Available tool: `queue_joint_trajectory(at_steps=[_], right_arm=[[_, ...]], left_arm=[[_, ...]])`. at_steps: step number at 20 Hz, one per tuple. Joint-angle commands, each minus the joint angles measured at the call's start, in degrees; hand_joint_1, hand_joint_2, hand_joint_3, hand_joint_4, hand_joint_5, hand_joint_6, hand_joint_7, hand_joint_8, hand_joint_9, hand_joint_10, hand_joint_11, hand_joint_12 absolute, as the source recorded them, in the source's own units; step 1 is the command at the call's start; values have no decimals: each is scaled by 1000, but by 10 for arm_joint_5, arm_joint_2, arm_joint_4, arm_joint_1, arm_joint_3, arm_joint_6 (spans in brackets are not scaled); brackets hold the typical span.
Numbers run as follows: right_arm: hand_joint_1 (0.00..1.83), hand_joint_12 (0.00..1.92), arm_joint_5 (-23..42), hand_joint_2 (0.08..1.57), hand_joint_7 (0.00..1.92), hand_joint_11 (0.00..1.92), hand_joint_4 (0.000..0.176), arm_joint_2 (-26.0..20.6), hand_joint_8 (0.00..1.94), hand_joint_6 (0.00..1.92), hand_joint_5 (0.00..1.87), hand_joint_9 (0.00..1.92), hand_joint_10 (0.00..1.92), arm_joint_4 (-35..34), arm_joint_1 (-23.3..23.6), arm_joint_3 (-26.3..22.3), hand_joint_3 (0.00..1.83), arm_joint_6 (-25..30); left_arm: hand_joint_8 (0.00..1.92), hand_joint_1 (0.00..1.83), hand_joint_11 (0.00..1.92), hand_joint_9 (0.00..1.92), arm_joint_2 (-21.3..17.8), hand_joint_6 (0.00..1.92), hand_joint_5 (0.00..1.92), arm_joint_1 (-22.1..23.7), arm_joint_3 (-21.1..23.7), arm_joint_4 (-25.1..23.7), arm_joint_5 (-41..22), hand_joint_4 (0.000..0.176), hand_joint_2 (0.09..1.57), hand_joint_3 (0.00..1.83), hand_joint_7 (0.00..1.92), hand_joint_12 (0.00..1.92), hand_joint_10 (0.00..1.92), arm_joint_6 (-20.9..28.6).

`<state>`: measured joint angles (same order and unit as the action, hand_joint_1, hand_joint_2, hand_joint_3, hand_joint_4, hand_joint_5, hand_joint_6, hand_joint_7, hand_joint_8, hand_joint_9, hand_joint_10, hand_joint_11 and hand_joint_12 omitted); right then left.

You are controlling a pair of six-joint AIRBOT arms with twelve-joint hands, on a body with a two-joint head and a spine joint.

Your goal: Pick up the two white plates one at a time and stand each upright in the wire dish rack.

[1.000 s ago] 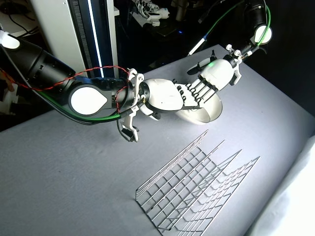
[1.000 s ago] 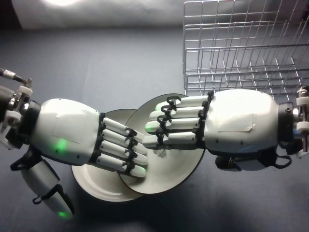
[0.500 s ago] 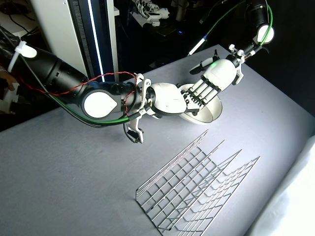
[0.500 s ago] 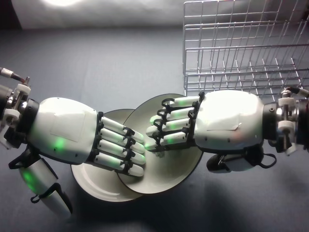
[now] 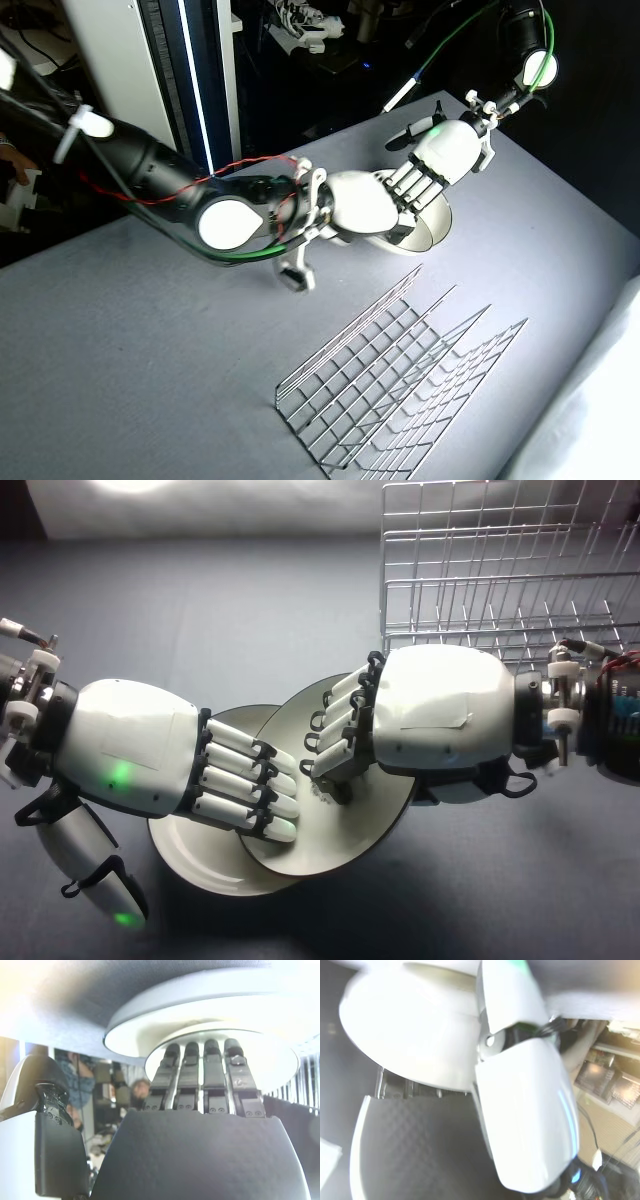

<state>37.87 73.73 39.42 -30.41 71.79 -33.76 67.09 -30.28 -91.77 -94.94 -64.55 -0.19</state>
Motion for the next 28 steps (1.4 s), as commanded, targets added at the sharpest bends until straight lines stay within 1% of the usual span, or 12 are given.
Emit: queue_joint_trajectory(at_steps=[1, 3, 6, 10, 13, 15, 17, 19, 20, 22, 26, 28], right_arm=[[1390, 1072, 17, 1063, 1050, 968, 0, 5, 818, 884, 998, 1110, 930, -16, 3, 1, 0, 3], [1391, 1037, 17, 1056, 1068, 998, 0, 6, 775, 848, 1017, 1125, 926, -16, 3, 1, 0, 3], [1391, 987, 18, 1055, 1087, 1022, 0, 5, 735, 887, 997, 1133, 906, -16, 3, 1, 0, 3], [1393, 974, 28, 1046, 1144, 1013, 0, 4, 632, 871, 1026, 1114, 907, -16, 2, 1, 0, 3], [1394, 974, 39, 1046, 1139, 1019, 0, 2, 626, 884, 1012, 1135, 887, -16, 3, 1, 0, 3], [1392, 985, 50, 1053, 1119, 1024, 0, -2, 656, 918, 998, 1115, 920, -16, 8, 0, 1, 3], [1391, 993, 57, 1054, 1110, 1025, 0, -14, 659, 911, 1005, 1115, 927, -16, 16, -7, 0, 3], [1389, 1010, 62, 1063, 1089, 1004, 0, -29, 690, 957, 978, 1098, 952, -16, 22, -20, 1, 4], [1389, 1016, 64, 1064, 1076, 1005, 0, -38, 705, 956, 985, 1095, 955, -16, 28, -27, 1, 5], [1391, 1037, 66, 1057, 1116, 1009, 0, -52, 646, 923, 1001, 1098, 951, -21, 38, -37, 0, 6], [1393, 1055, 68, 1051, 1118, 995, 0, -83, 647, 887, 1023, 1105, 944, -53, 62, -66, 0, 6], [1394, 1060, 69, 1049, 1125, 1004, 0, -97, 651, 889, 1009, 1121, 925, -61, 78, -80, 0, 6]], left_arm=[[0, 0, 10, 0, 5, 6, 16, -1, 3, 32, -18, 0, 1076, 0, 0, 4, 0, 2], [0, 0, 0, 0, 4, 4, 9, -2, 3, 33, -18, 0, 1082, 3, 0, 0, 0, 6], [0, 0, 0, 0, -8, 0, 0, 8, 6, 46, -23, 0, 1087, 4, 0, 0, 0, 19], [0, 0, 0, 0, -52, 2, 8, 55, 22, 69, -27, 0, 1093, 6, 0, 0, 0, 53], [5, 0, 23, 12, -86, 18, 56, 97, 36, 71, -27, 0, 1089, 3, 13, 10, 4, 82], [0, 0, 0, 0, -107, 3, 17, 118, 43, 71, -26, 0, 1080, 0, 0, 0, 0, 101], [0, 0, 5, 0, -133, 6, 26, 145, 49, 61, -26, 0, 1088, 2, 0, 2, 0, 125], [0, 0, 0, 0, -158, 0, 3, 163, 58, 61, -24, 0, 1093, 3, 0, 0, 0, 150], [0, 0, 0, 0, -177, 0, 0, 169, 69, 58, -23, 0, 1087, 1, 0, 0, 0, 157], [0, 0, 0, 0, -202, 4, 12, 174, 85, 49, -23, 0, 1093, 3, 0, 0, 0, 158], [0, 0, 0, 0, -221, 2, 4, 171, 92, 48, -21, 0, 1100, 5, 0, 0, 0, 158], [0, 0, 0, 0, -221, 4, 10, 183, 83, 45, -21, 0, 1099, 5, 0, 0, 0, 166]])
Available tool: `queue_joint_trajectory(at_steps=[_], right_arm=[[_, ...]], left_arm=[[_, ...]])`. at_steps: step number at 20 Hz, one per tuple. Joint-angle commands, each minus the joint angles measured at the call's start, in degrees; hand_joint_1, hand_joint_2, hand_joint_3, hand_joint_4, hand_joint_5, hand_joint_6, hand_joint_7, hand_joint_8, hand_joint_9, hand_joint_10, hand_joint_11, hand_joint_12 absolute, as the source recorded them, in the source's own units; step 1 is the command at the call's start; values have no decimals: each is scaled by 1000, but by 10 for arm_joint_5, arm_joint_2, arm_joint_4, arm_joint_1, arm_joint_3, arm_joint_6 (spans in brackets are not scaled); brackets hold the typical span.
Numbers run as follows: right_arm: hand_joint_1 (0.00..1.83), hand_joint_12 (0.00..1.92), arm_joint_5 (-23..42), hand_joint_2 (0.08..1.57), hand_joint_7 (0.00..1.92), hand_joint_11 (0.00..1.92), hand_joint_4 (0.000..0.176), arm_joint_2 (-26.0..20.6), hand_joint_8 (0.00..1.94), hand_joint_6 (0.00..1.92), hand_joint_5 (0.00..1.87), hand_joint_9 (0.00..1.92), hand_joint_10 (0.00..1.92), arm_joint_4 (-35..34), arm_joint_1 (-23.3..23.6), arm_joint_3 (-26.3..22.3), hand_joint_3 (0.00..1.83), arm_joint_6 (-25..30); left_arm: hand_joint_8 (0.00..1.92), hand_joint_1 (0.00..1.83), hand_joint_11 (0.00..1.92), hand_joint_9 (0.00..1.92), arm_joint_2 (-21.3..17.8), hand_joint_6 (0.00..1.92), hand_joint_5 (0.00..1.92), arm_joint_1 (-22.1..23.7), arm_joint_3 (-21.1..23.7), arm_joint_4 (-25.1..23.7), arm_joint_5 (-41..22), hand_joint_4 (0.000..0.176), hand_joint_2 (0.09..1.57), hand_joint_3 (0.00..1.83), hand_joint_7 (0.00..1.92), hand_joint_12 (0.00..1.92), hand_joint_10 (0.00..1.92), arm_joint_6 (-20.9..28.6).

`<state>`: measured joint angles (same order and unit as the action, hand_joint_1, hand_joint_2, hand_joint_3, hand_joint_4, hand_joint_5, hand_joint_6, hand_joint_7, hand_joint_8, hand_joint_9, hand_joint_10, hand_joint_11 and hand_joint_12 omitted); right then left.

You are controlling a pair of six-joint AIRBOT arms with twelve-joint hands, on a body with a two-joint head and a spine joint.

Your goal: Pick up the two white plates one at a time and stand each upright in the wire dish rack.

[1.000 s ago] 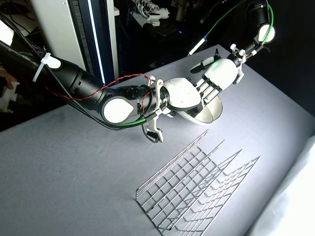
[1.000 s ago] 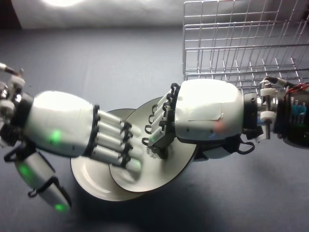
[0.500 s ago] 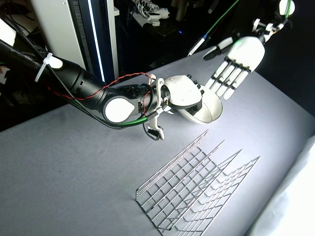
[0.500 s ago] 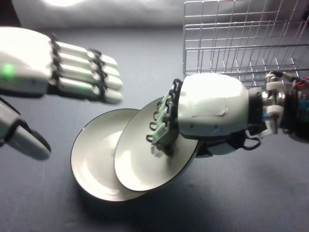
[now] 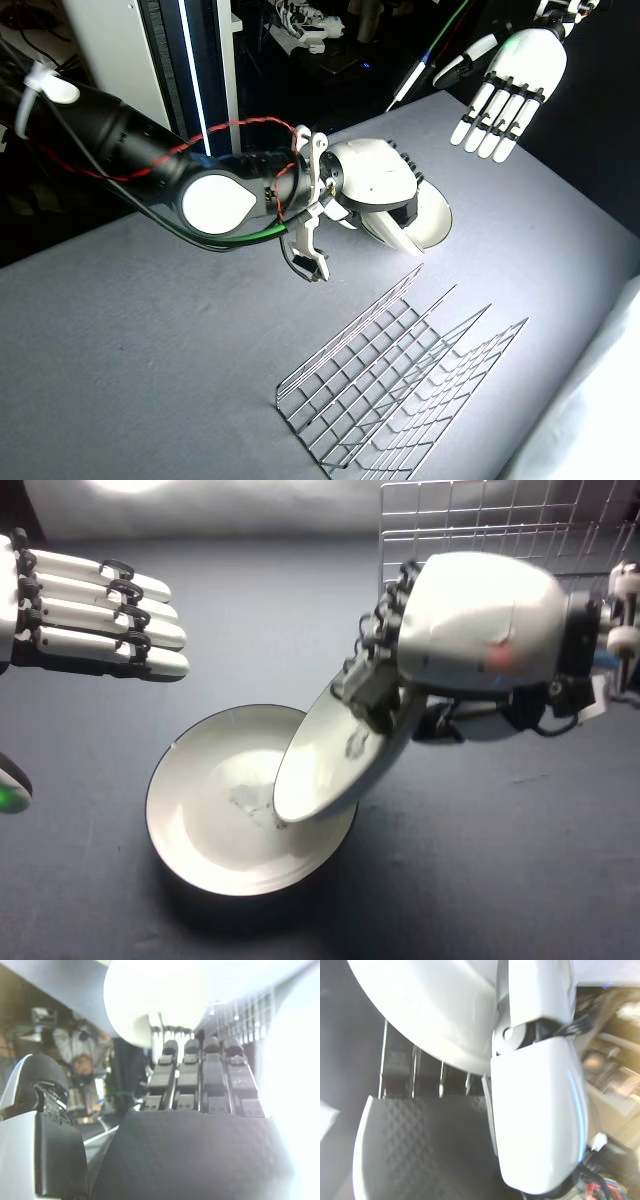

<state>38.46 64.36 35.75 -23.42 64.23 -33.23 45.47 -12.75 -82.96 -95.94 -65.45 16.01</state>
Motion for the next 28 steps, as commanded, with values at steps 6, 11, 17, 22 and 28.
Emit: queue_joint_trajectory(at_steps=[6, 11, 17, 22, 28], right_arm=[[1392, 1093, 63, 1061, 1109, 952, 0, -26, 702, 921, 972, 1092, 975, -68, 54, -27, 0, 3], [1392, 1080, 53, 1058, 1107, 981, 0, -40, 685, 934, 989, 1098, 949, -108, 85, -40, 0, 7], [1394, 1038, -20, 1049, 1132, 1020, 0, -52, 643, 912, 985, 1136, 903, -219, 127, -50, 1, 7], [1394, 1050, -103, 1047, 1119, 1013, 0, -52, 677, 891, 1012, 1129, 893, -306, 170, -50, 0, 7], [1394, 1041, -170, 1051, 1119, 1001, 0, -51, 698, 914, 983, 1127, 900, -394, 209, -42, 0, 4]], left_arm=[[0, 0, 0, 0, 2, 2, 8, 38, -23, 26, -14, 0, 1085, 0, 0, 0, 0, 17], [0, 0, 2, 0, 14, 4, 13, 23, -32, 25, -14, 0, 1082, 0, 0, 1, 0, 6], [0, 0, 0, 0, 35, 2, 11, -59, -5, 35, 18, 0, 1088, 0, 0, 0, 0, -25], [0, 0, 2, 0, 53, 8, 31, -113, 24, 54, 45, 0, 1099, 4, 0, 1, 0, -45], [0, 0, 0, 0, 70, 2, 27, -131, 29, 54, 91, 0, 1082, 0, 0, 0, 0, -57]])
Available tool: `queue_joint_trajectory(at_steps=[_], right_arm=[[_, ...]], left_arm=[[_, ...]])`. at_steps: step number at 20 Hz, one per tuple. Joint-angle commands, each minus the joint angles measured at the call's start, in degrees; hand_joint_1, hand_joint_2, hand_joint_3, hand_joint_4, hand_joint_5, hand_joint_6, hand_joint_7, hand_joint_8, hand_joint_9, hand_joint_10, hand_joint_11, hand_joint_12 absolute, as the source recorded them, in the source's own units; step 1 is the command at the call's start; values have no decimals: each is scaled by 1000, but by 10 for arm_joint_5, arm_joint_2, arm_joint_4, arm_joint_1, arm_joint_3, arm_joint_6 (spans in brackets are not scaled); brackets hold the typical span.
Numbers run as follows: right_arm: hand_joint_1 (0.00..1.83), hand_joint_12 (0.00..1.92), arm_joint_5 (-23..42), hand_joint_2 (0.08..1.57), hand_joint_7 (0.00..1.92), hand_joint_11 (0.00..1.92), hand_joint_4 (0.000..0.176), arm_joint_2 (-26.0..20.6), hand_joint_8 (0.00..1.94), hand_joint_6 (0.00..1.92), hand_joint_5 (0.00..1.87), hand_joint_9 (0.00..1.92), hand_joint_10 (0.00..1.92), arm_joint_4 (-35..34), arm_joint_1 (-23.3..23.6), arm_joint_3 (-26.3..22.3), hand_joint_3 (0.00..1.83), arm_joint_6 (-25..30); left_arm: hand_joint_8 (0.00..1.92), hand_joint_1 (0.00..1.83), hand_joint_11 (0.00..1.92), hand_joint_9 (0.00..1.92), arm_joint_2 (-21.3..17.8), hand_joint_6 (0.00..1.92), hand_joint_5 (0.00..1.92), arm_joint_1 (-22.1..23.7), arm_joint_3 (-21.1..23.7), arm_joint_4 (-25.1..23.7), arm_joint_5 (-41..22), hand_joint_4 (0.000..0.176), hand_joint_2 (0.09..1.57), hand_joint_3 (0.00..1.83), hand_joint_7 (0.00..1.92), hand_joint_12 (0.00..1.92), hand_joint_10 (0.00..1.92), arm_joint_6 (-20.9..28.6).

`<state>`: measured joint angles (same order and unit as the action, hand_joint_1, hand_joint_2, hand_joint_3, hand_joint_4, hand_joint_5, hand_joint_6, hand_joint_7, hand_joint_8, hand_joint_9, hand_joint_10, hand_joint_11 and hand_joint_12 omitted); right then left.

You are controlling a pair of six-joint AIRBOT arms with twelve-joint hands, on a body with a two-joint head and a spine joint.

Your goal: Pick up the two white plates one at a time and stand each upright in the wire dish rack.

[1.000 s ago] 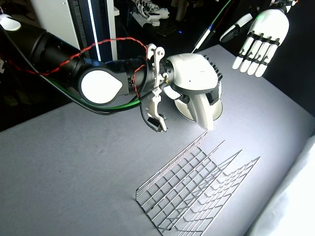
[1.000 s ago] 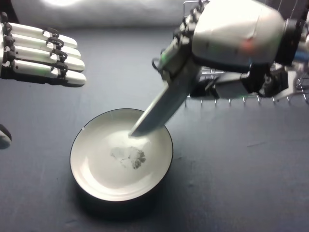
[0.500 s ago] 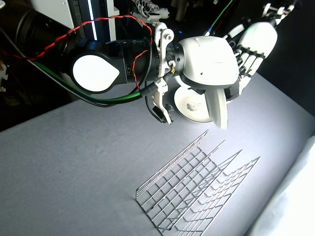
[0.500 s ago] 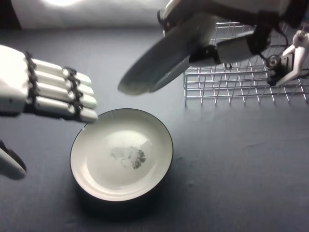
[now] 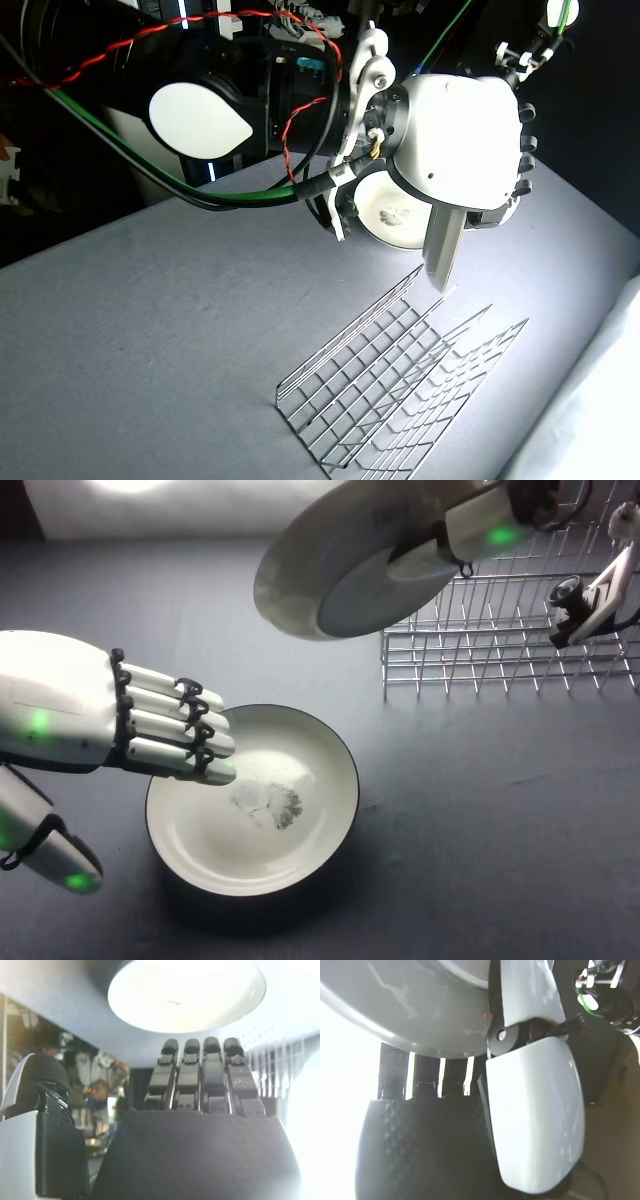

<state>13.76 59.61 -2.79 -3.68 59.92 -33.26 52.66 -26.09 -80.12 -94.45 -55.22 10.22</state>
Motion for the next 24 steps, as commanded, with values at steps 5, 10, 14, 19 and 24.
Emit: queue_joint_trajectory(at_steps=[5, 10, 14, 19, 24], right_arm=[[1393, 1057, 50, 1052, 1129, 980, 0, -1, 682, 875, 1013, 1088, 954, -32, 31, 23, 1, 4], [1395, 1063, 33, 1046, 1139, 1002, 0, -1, 669, 858, 1024, 1102, 929, -48, 46, 42, 0, 4], [1394, 1077, 26, 1050, 1119, 1000, 0, -1, 710, 864, 1020, 1096, 932, -60, 61, 42, 1, 4], [1394, 1077, 26, 1052, 1126, 991, 0, -5, 715, 867, 1010, 1087, 946, -60, 69, 43, 1, 2], [1394, 1140, 25, 1053, 1123, 987, 0, -16, 706, 859, 1008, 1094, 965, -60, 67, 46, 0, 1]], left_arm=[[0, 0, 0, 0, 3, 2, 17, -4, 10, 39, 17, 0, 1095, 3, 0, 0, 0, -30], [0, 0, 0, 0, 5, 6, 36, -10, 2, 40, 19, 0, 1080, 0, 0, 0, 0, -49], [0, 0, 0, 0, 6, 4, 38, -23, -4, 45, 19, 0, 1094, 3, 0, 0, 0, -56], [5, 0, 9, 0, 6, 10, 54, -24, -12, 55, 18, 0, 1101, 6, 13, 4, 0, -57], [0, 0, 0, 0, 9, 0, 23, -27, -17, 55, 17, 0, 1096, 3, 0, 0, 0, -57]])
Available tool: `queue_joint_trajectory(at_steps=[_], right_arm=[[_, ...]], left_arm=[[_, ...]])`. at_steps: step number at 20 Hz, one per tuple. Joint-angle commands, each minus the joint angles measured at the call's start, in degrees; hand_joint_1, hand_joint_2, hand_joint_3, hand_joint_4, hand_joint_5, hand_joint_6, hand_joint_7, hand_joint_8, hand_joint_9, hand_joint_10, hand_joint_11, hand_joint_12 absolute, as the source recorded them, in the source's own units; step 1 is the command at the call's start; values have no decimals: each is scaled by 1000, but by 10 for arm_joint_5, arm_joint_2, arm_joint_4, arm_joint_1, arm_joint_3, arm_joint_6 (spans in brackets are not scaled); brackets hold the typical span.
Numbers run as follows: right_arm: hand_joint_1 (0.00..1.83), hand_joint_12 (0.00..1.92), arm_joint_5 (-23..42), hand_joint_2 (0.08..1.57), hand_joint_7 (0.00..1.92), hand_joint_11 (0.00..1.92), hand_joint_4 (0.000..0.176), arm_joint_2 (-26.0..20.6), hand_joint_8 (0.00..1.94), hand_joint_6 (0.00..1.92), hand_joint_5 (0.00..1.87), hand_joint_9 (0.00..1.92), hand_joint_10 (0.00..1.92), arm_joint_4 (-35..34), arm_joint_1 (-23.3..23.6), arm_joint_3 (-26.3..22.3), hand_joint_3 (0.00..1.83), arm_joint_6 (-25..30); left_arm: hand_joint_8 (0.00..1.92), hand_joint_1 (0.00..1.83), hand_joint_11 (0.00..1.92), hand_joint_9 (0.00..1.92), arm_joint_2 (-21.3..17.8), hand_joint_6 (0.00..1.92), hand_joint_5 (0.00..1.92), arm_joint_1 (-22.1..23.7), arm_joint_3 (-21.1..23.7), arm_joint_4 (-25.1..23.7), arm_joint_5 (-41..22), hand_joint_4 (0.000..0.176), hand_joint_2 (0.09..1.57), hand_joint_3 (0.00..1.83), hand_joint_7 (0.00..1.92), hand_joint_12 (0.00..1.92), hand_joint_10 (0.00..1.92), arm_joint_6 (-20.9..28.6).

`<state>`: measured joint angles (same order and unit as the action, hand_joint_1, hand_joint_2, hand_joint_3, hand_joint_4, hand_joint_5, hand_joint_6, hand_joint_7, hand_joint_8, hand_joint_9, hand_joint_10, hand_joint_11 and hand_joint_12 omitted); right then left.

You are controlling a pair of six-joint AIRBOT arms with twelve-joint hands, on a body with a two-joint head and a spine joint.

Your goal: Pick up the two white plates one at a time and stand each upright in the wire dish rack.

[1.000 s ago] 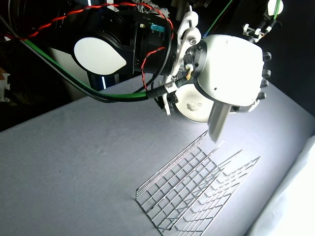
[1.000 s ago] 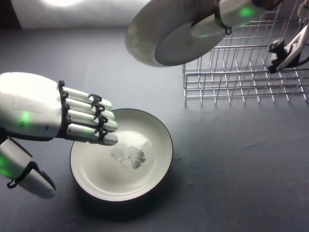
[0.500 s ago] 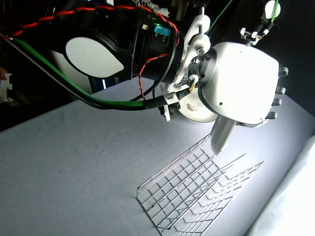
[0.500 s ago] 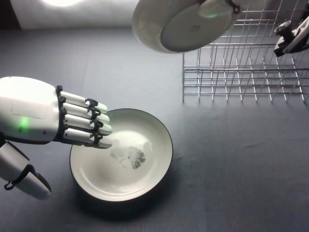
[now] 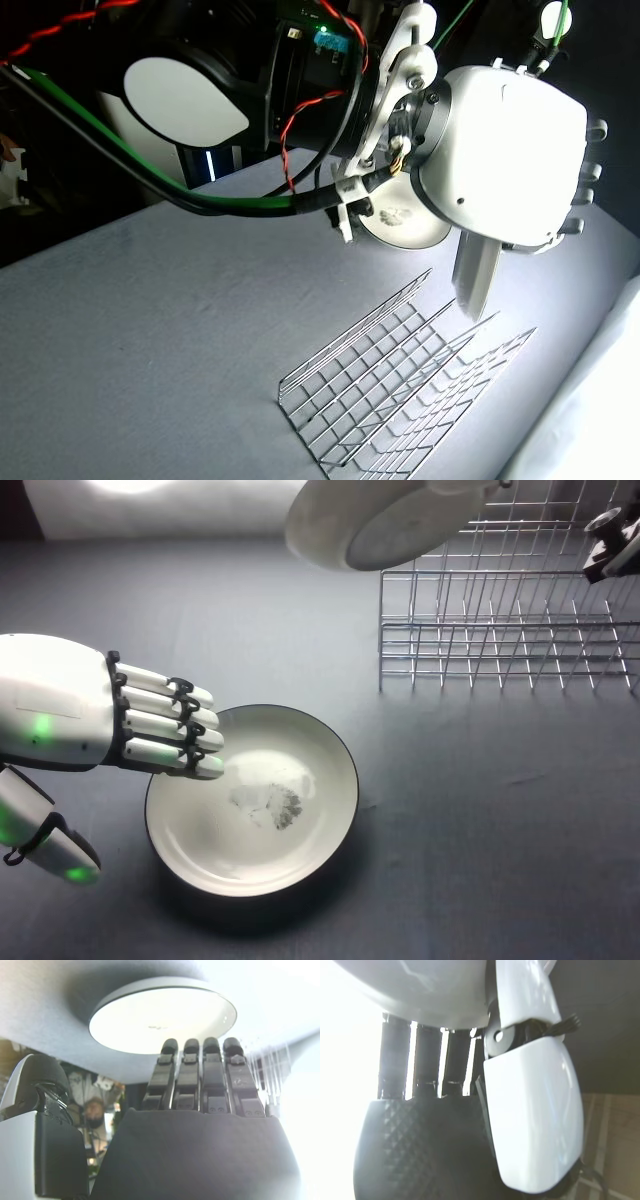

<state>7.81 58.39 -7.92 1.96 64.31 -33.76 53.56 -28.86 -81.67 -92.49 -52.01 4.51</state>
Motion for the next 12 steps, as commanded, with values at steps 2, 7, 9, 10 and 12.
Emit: queue_joint_trajectory(at_steps=[2, 7, 9, 10, 12], right_arm=[[1392, 1189, 84, 1060, 1105, 951, 0, -6, 743, 874, 992, 1073, 1007, -8, 9, 5, 0, 5], [1393, 1113, 72, 1056, 1108, 980, 0, -21, 730, 881, 996, 1098, 951, 0, 9, 7, 0, 3], [1391, 1128, 57, 1063, 1103, 986, 0, -29, 737, 916, 971, 1075, 992, 12, 9, 7, 1, 3], [1391, 1128, 49, 1063, 1103, 982, 0, -33, 734, 917, 978, 1069, 995, 20, 9, 7, 1, 2], [1393, 1132, 30, 1055, 1127, 982, 0, -36, 698, 870, 1002, 1082, 980, 33, 9, 12, 0, 2]], left_arm=[[0, 0, 1, 0, 1, 3, 30, -2, -6, 35, -15, 0, 1091, 0, 0, 0, 0, 0], [0, 0, 0, 0, 2, 2, 32, -14, -9, 36, -14, 0, 1099, 3, 0, 0, 0, 0], [0, 0, 0, 0, 4, 4, 36, -17, -10, 37, -13, 0, 1098, 2, 0, 0, 0, 0], [0, 0, 4, 0, 5, 4, 38, -18, -11, 37, -12, 0, 1090, 0, 0, 2, 0, 0], [4, 0, 20, 1, 5, 7, 49, -21, -11, 37, -8, 0, 1088, 0, 11, 9, 0, 1]])
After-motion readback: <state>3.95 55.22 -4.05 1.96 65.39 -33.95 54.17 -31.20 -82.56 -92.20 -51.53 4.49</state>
